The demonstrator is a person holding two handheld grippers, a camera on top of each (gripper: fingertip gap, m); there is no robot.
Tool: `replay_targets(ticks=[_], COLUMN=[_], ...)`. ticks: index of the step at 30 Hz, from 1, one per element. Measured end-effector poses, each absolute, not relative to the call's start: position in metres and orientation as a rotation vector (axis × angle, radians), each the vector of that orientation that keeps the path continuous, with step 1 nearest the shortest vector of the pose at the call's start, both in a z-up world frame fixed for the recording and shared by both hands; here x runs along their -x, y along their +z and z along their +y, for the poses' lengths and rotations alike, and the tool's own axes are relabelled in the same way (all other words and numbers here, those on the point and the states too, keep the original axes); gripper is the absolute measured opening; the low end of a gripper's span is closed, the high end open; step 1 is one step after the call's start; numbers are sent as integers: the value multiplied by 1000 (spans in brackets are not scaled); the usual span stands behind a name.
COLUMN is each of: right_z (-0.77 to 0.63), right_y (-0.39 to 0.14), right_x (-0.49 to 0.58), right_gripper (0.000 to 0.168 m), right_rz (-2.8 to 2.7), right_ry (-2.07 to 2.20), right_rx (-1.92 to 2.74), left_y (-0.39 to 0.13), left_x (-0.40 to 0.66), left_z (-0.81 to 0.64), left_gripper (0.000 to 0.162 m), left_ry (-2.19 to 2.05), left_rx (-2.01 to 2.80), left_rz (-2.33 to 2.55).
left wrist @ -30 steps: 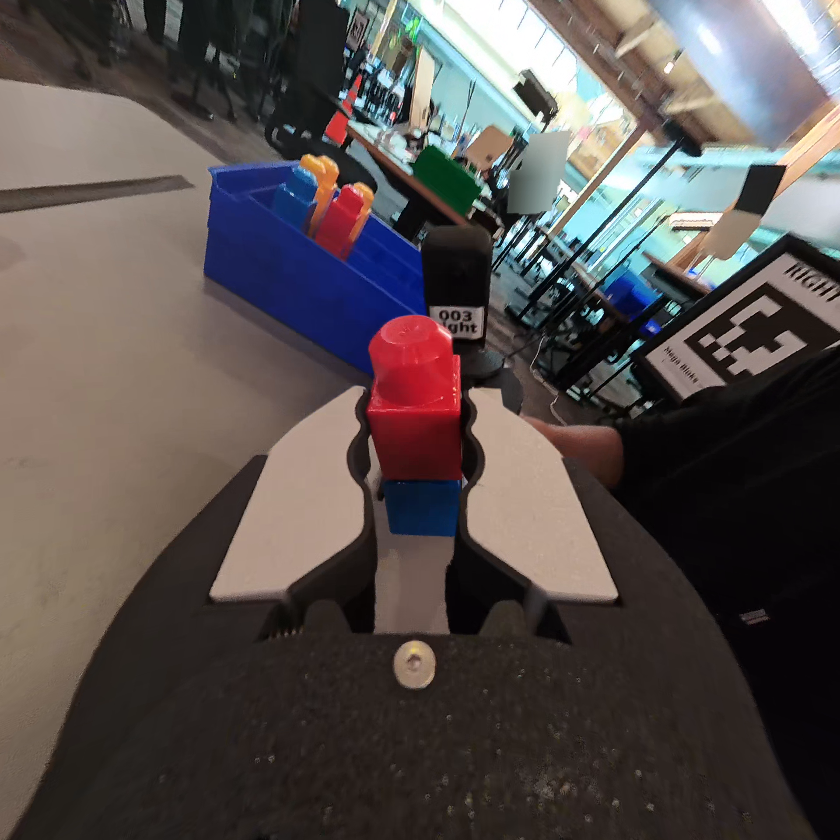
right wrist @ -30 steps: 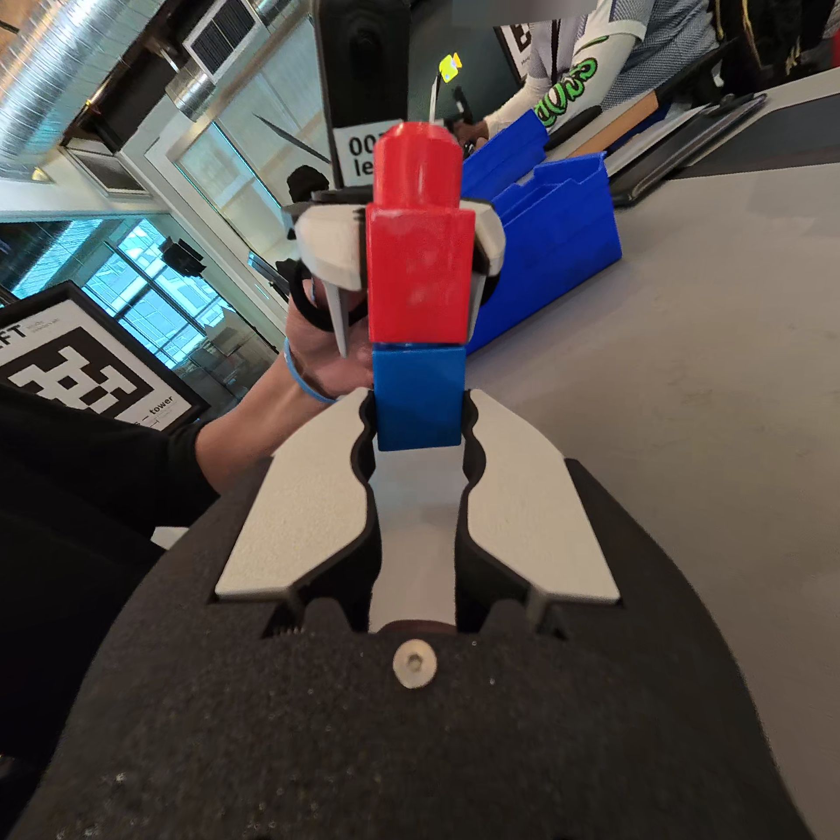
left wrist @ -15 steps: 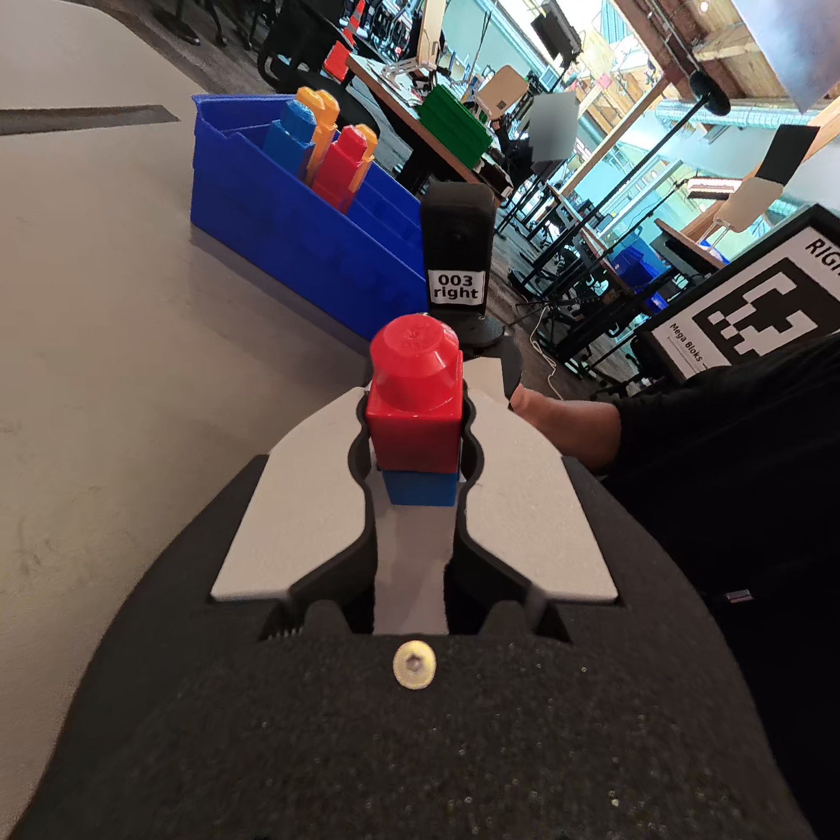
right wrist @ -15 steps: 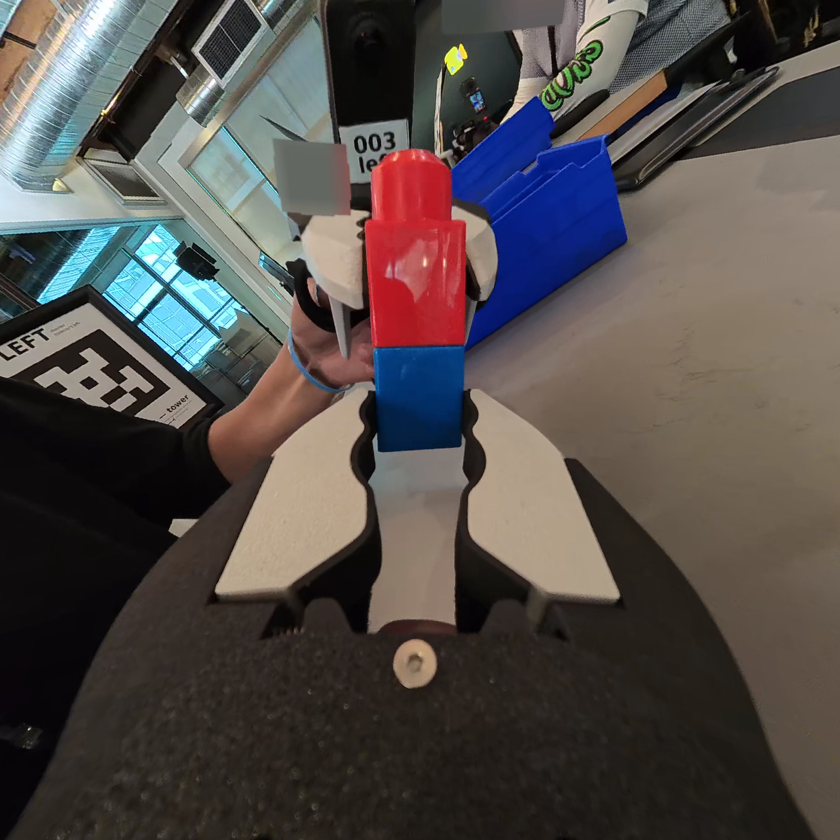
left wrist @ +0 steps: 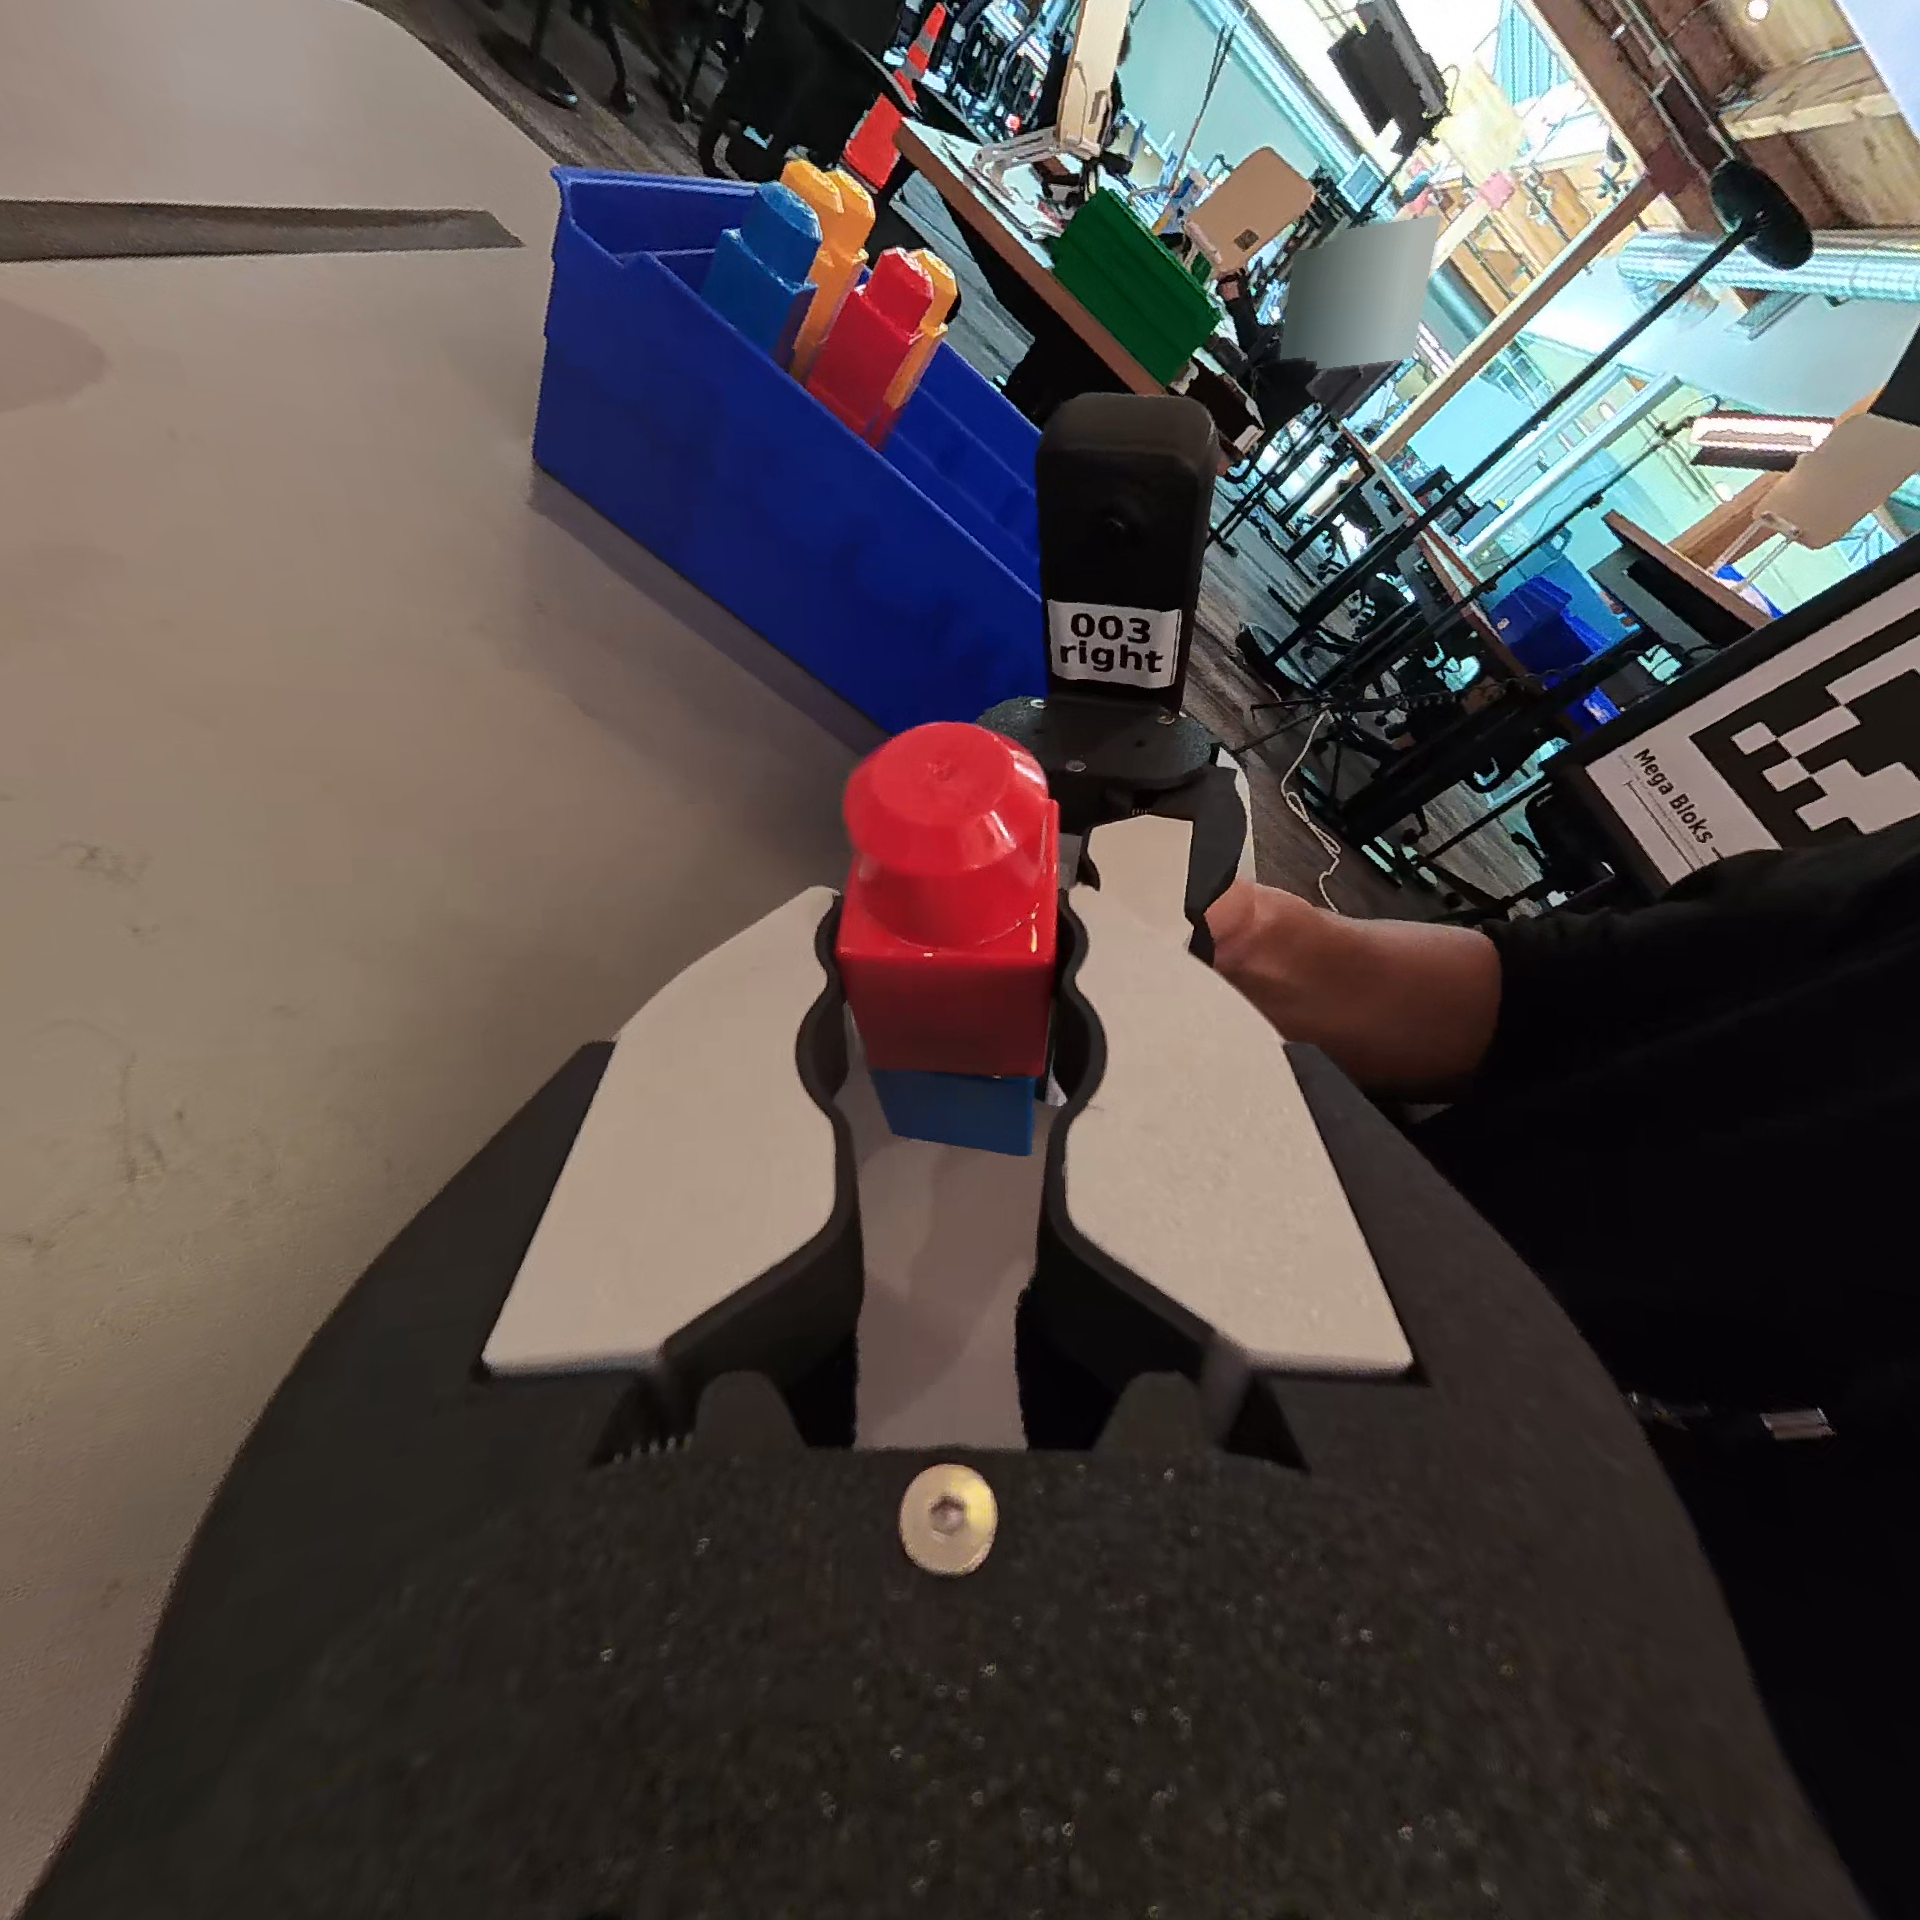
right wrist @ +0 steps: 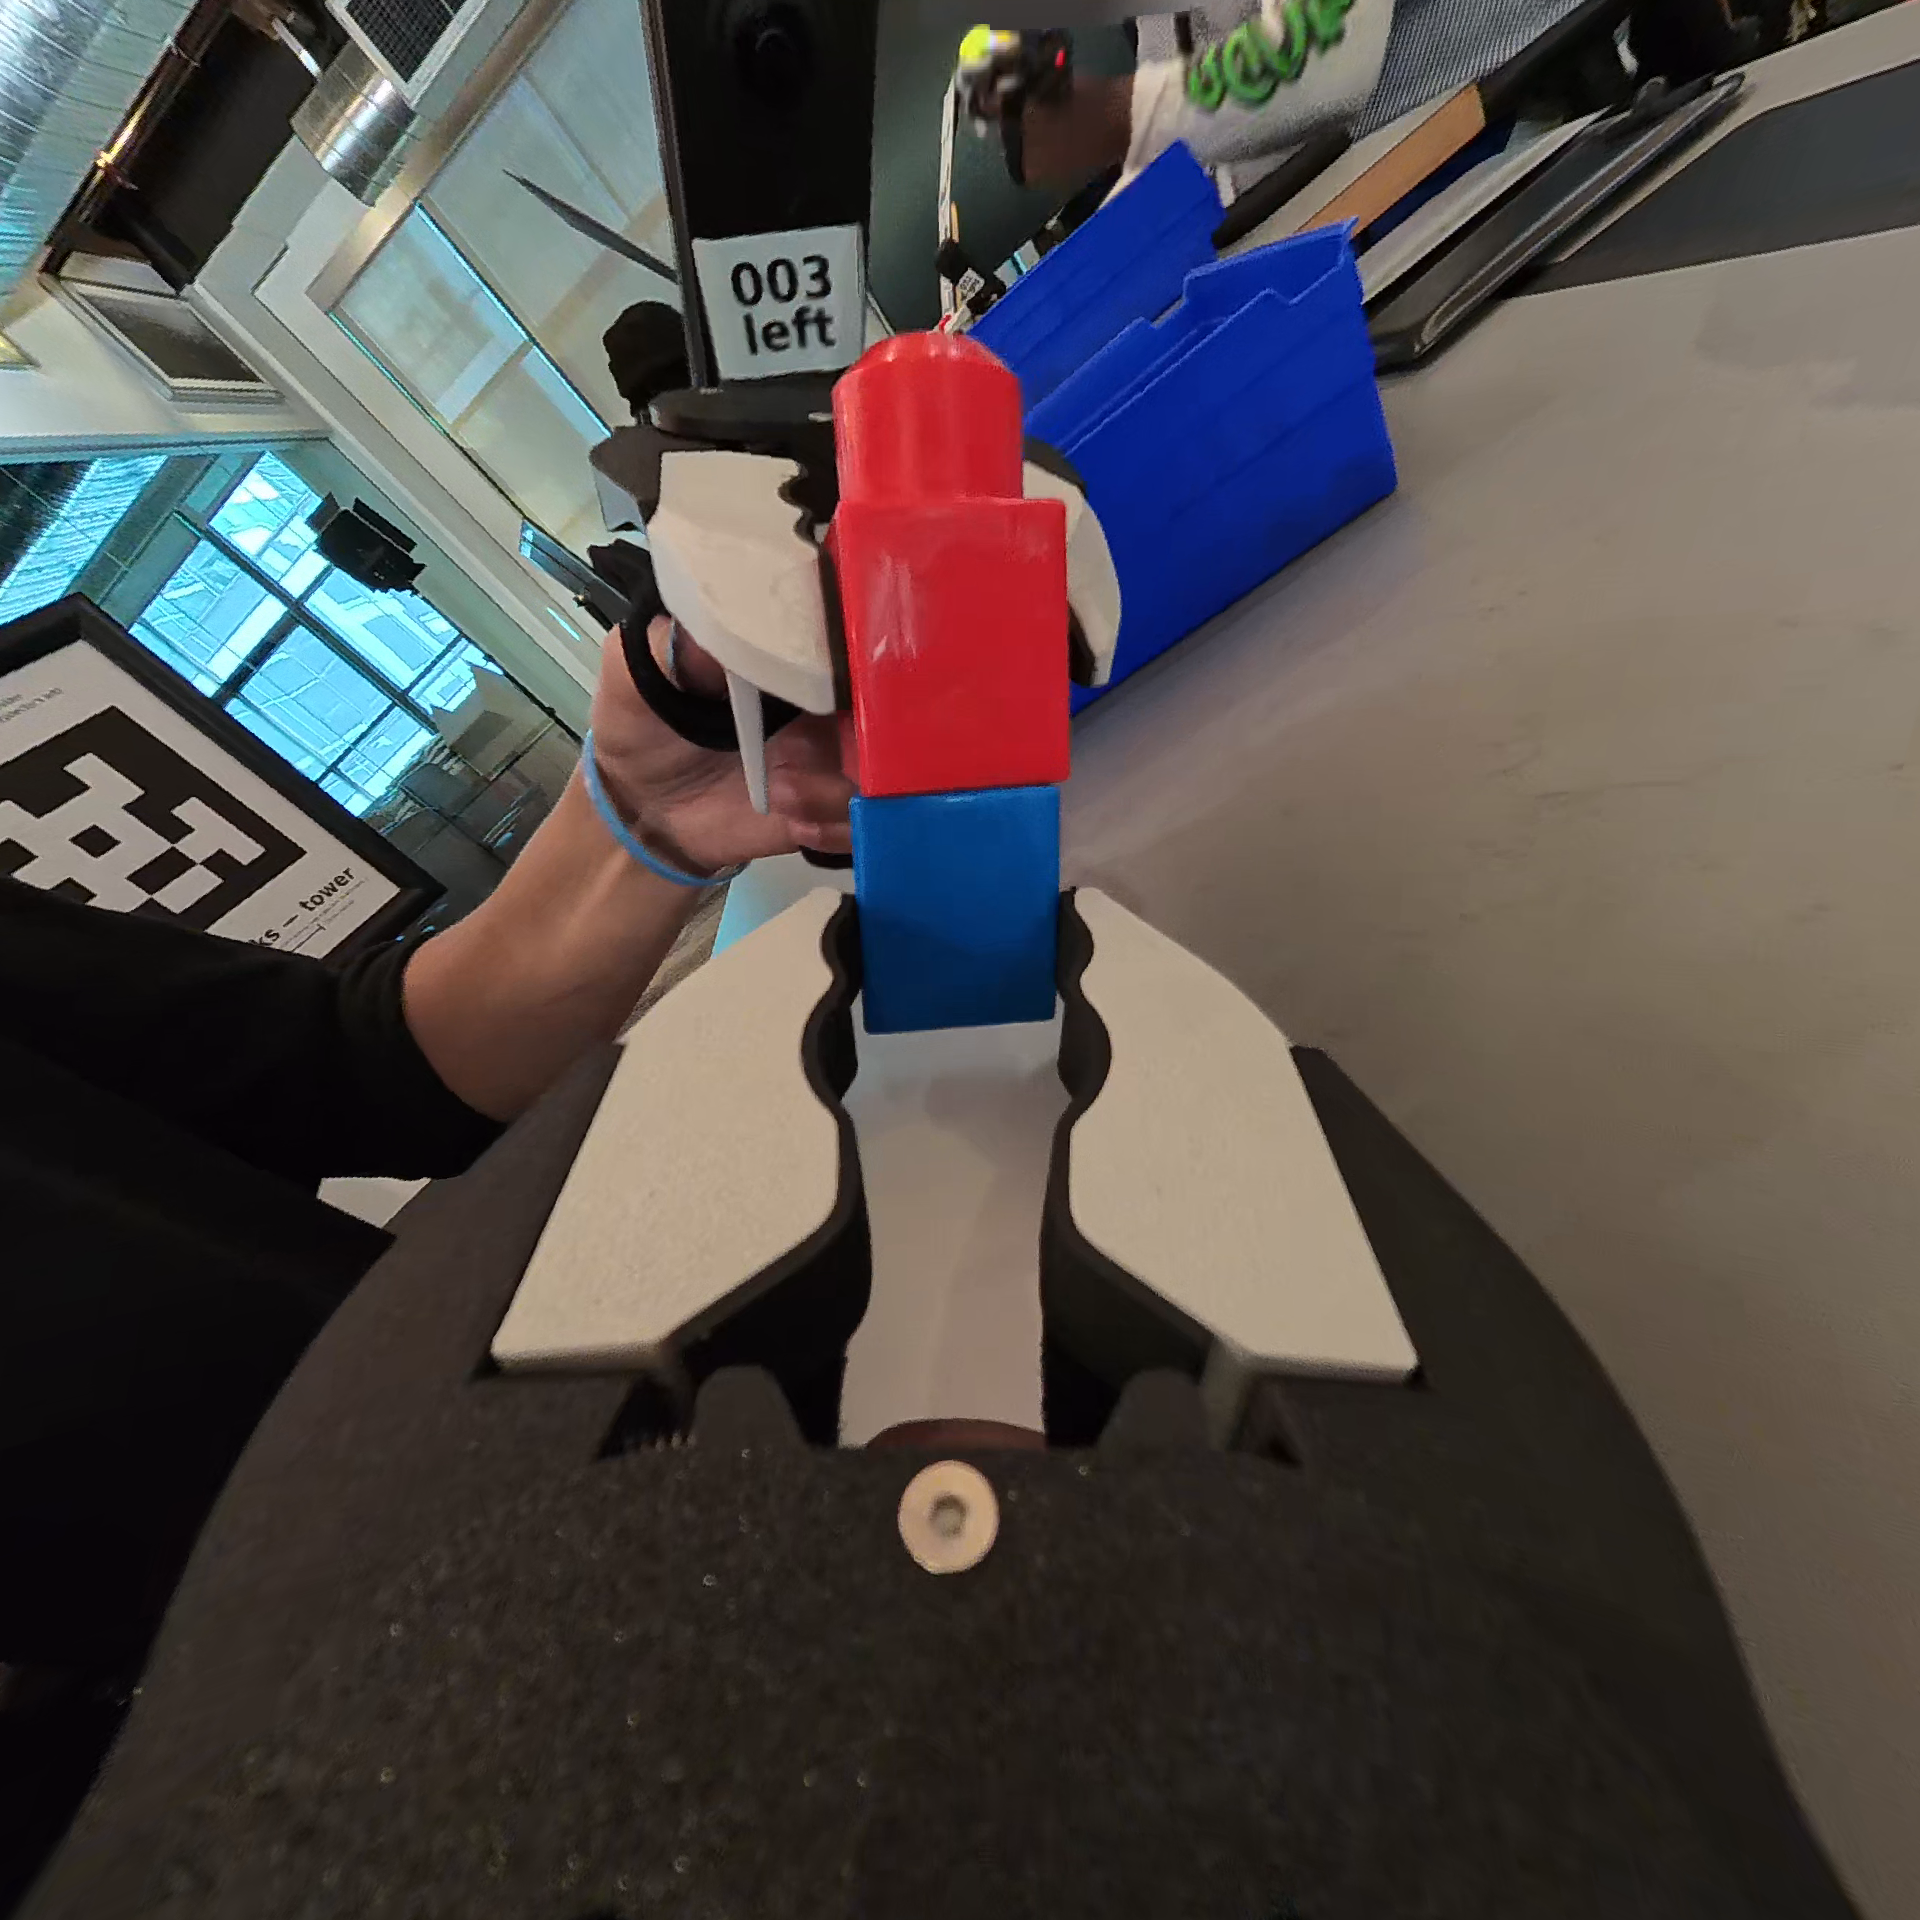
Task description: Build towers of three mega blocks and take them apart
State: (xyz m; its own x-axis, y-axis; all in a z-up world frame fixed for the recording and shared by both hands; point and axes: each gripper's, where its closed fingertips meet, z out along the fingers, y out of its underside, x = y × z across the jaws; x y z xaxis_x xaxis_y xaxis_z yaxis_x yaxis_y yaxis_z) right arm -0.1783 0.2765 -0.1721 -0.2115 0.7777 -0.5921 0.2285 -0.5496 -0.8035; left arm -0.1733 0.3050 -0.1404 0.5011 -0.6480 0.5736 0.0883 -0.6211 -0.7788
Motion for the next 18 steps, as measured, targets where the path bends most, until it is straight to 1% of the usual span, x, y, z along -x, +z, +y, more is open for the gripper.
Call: replay_targets(ticks=[4, 18], right_z=[265, 265], right_y=[-165, -168], right_x=[178, 179], right_gripper=[35, 35], right_rz=[-1194, -1191], right_ry=[1954, 1915], right_rx=[1617, 1629], left_y=[-132, -136], left_x=[171, 172], left_z=[295, 295], left_gripper=[36, 36], left_ry=[-1278, -1227], left_rx=[1912, 1939], left_rz=[531, 509])
